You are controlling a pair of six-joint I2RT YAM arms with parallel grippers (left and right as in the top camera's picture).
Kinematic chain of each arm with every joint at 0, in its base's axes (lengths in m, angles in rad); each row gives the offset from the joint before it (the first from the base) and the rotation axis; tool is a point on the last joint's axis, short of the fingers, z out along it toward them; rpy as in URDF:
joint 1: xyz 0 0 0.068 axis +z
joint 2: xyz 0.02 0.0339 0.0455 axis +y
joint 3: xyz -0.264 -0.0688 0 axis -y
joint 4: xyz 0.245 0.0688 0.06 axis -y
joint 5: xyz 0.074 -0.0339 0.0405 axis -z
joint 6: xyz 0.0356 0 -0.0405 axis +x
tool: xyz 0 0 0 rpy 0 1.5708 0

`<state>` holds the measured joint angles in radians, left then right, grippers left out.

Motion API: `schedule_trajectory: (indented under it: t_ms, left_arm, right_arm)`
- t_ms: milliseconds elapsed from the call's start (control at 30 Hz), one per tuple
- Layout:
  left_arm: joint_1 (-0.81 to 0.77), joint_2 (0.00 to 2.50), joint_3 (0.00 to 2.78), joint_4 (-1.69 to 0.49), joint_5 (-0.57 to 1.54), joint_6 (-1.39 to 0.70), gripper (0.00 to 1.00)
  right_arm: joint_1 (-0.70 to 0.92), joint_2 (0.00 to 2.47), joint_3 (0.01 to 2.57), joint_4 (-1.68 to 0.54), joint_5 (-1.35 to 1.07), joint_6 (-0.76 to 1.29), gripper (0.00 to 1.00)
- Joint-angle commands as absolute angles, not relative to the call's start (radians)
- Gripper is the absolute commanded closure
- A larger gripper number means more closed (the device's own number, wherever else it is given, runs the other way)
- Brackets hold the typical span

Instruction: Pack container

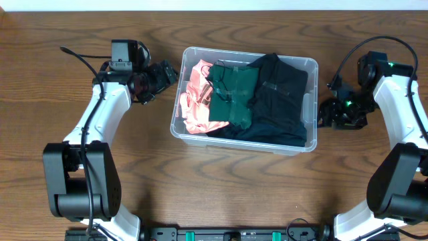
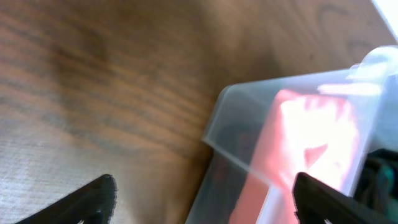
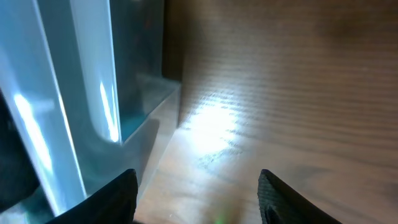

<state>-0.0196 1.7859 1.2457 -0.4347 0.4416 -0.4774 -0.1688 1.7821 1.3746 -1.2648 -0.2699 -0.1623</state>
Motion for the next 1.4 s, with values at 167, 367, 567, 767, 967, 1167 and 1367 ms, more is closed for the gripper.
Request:
schedule_trajectory:
  t_ms: [167,367,567,767,967,1167,1367]
  left_arm:
    - [-0.022,1.761,1.259,-0.644,0.194,-0.364,0.02]
    - [0.056,1.673,1.259,-0.743,0.038,-0.378,0.02]
    - [0.157,1.547,1.259,-0.823,-0.017,-0.451,0.02]
    - [0.240,1.495,1.259,-0.834,-0.019,-0.449,0.02]
    - [0.254,1.496,1.259,-0.864,-0.019,-0.439,0.02]
    - [0.254,1.496,1.259,-0.875,-0.011,-0.439,0.02]
    - [0.254,1.495,1.259,-0.879,-0.011,-0.435,0.02]
  right_arm:
    - [-0.170,1.748,1.391,-1.217,-0.105,0.011,0.38]
    - [-0.081,1.589,1.464,-1.121,-0.076,0.010,0.38]
    - [0.083,1.477,1.490,-0.965,-0.089,-0.024,0.57]
    - [0.207,1.566,1.488,-0.930,-0.090,-0.023,0.62]
    - [0.276,1.793,1.488,-0.923,-0.105,0.022,0.61]
    - [0.294,1.993,1.488,-0.908,-0.230,-0.002,0.60]
    - [0.271,1.954,1.514,-0.966,-0.234,0.004,0.60]
